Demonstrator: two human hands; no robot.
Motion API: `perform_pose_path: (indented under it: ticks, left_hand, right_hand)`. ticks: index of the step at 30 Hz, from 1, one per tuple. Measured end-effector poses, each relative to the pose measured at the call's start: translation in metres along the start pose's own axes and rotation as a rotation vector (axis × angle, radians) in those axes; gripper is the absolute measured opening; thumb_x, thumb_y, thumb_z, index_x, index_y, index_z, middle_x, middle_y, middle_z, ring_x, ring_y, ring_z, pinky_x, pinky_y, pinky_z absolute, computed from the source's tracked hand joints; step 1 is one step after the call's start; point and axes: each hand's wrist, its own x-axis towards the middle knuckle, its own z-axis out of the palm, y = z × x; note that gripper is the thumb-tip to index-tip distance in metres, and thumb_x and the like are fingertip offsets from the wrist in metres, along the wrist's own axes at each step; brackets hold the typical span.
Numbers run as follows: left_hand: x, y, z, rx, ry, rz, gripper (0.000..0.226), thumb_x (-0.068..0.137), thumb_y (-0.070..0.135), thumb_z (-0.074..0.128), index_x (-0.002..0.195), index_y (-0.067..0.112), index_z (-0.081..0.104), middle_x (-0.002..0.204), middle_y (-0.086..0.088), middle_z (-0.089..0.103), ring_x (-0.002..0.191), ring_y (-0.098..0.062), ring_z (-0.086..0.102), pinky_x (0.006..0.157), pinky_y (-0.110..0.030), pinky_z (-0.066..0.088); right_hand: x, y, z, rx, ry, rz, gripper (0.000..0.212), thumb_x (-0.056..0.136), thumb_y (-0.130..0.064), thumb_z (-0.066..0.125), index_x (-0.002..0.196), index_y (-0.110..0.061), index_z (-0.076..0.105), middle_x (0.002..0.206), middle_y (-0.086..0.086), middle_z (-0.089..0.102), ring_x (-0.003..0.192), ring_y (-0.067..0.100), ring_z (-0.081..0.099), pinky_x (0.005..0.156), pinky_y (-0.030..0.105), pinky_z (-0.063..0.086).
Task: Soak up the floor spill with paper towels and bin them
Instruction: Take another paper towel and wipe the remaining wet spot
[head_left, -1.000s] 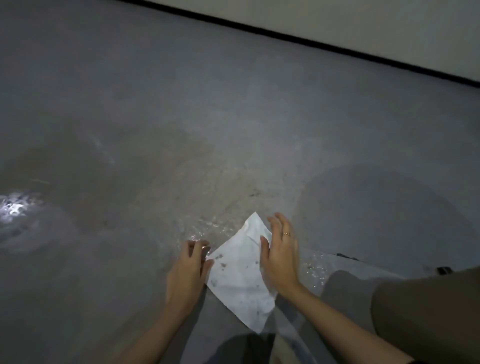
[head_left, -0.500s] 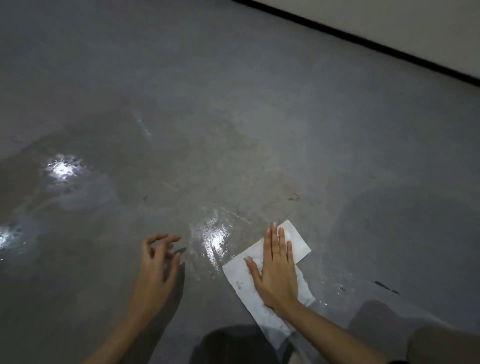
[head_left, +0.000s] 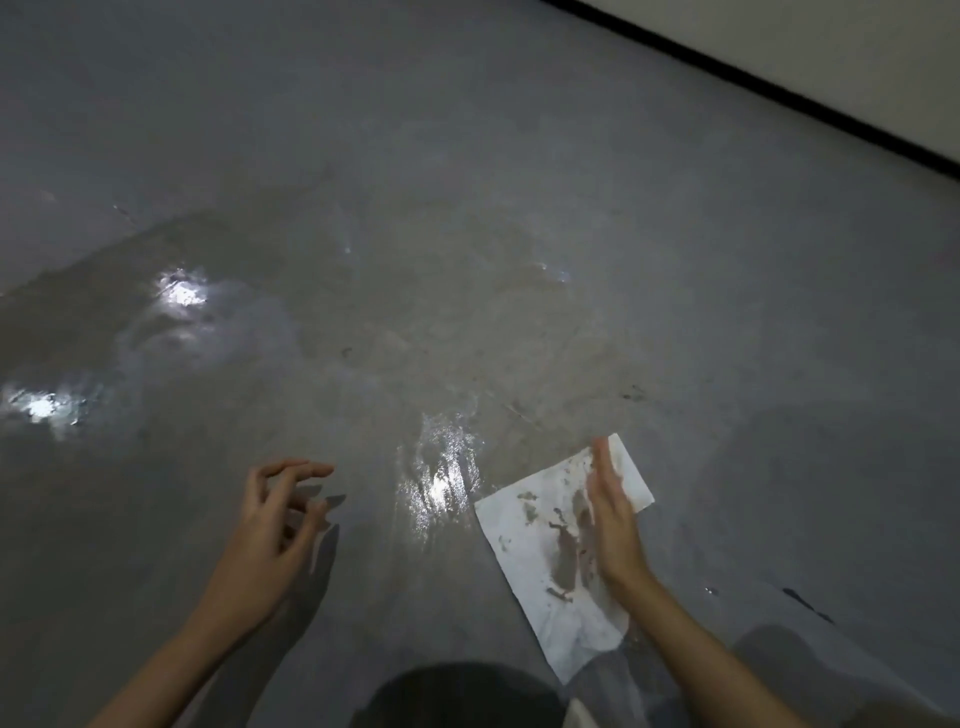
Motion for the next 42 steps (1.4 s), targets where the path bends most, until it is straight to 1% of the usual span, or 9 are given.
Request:
perform_pose_path:
  ticks: [2,4,6,8,13,30,36,39,42]
  left_hand:
    - [-0.009,-0.004,-0.007,0.009,0.011,-0.024,0.026,0.09,0.022,0.05,0.115,0.025,0.057,0.12,0.011,0.038,0.088,-0.005,0.061,0.074,-0.006,0.046]
    - [-0.014,-0.006,-0.008,0.023,0.02,-0.05,0.025,0.092,0.014,0.053,0.115,0.024,0.057,0.116,0.002,0.039,0.09,-0.009,0.061,0.075,-0.005,0.046]
    - [-0.016,-0.003,-0.008,0.029,0.025,-0.065,0.027,0.093,0.009,0.054,0.114,0.024,0.057,0.118,-0.001,0.039,0.093,-0.01,0.06,0.077,-0.003,0.044]
    - [-0.016,0.001,-0.009,0.025,0.018,-0.059,0.026,0.093,0.009,0.054,0.115,0.022,0.058,0.119,-0.001,0.04,0.097,-0.009,0.059,0.078,-0.003,0.043]
    - [-0.014,0.007,-0.013,-0.004,0.009,-0.058,0.023,0.095,0.014,0.054,0.115,0.025,0.058,0.117,0.002,0.039,0.095,-0.002,0.058,0.077,-0.005,0.045]
    - [-0.027,-0.012,-0.031,-0.072,0.134,-0.133,0.023,0.095,0.007,0.053,0.111,0.023,0.06,0.113,-0.002,0.044,0.094,0.004,0.06,0.073,-0.015,0.05]
    - [-0.029,-0.018,-0.033,-0.092,0.129,-0.16,0.026,0.095,0.009,0.053,0.112,0.026,0.059,0.112,-0.001,0.044,0.09,-0.004,0.06,0.073,-0.022,0.052]
    - [-0.03,-0.017,-0.036,-0.093,0.135,-0.167,0.025,0.094,0.007,0.053,0.115,0.019,0.06,0.112,-0.002,0.044,0.09,-0.005,0.06,0.067,-0.011,0.049]
    - [-0.031,-0.018,-0.041,-0.092,0.16,-0.182,0.025,0.094,0.007,0.054,0.115,0.018,0.061,0.112,-0.004,0.044,0.09,-0.012,0.062,0.066,-0.009,0.048]
  right_hand:
    - [-0.009,-0.013,-0.016,0.197,0.121,0.017,0.045,0.103,-0.032,0.041,0.147,-0.024,0.036,0.15,-0.014,0.035,0.12,-0.022,0.039,0.113,0.022,0.032]
    - [-0.019,-0.015,-0.021,-0.025,0.192,-0.121,0.047,0.104,-0.031,0.04,0.149,-0.023,0.031,0.154,-0.009,0.031,0.124,-0.021,0.037,0.107,0.013,0.035]
    - [-0.026,-0.004,-0.011,-0.369,0.148,-0.282,0.06,0.1,-0.046,0.03,0.154,-0.024,0.015,0.162,-0.007,0.01,0.147,0.004,0.014,0.12,0.03,0.017]
    - [-0.028,0.018,0.009,-0.698,0.066,-0.389,0.07,0.098,-0.053,0.022,0.155,-0.018,0.002,0.163,-0.001,-0.006,0.15,0.015,-0.008,0.122,0.037,-0.001]
    - [-0.035,0.036,0.041,-0.992,0.048,-0.341,0.077,0.096,-0.061,0.013,0.155,-0.013,-0.001,0.163,0.007,-0.007,0.15,0.022,-0.009,0.121,0.044,0.005]
    - [0.02,0.0,0.109,-0.99,-0.162,-0.569,0.074,0.097,-0.055,0.018,0.155,-0.01,0.006,0.163,0.007,-0.004,0.15,0.021,-0.007,0.121,0.04,0.003]
    - [0.004,-0.036,0.131,-0.343,-0.513,-0.477,0.068,0.099,-0.045,0.035,0.155,-0.025,0.001,0.162,-0.013,-0.003,0.147,-0.001,-0.008,0.122,0.032,0.0]
    - [-0.008,-0.05,0.135,-0.327,-0.38,-0.632,0.061,0.102,-0.031,0.039,0.154,-0.015,0.014,0.162,-0.005,0.012,0.149,0.007,0.0,0.122,0.03,0.002]
    - [-0.001,-0.04,0.128,-0.619,-0.243,-0.742,0.064,0.101,-0.036,0.034,0.155,-0.013,0.006,0.163,0.0,0.001,0.15,0.014,-0.007,0.122,0.033,-0.003]
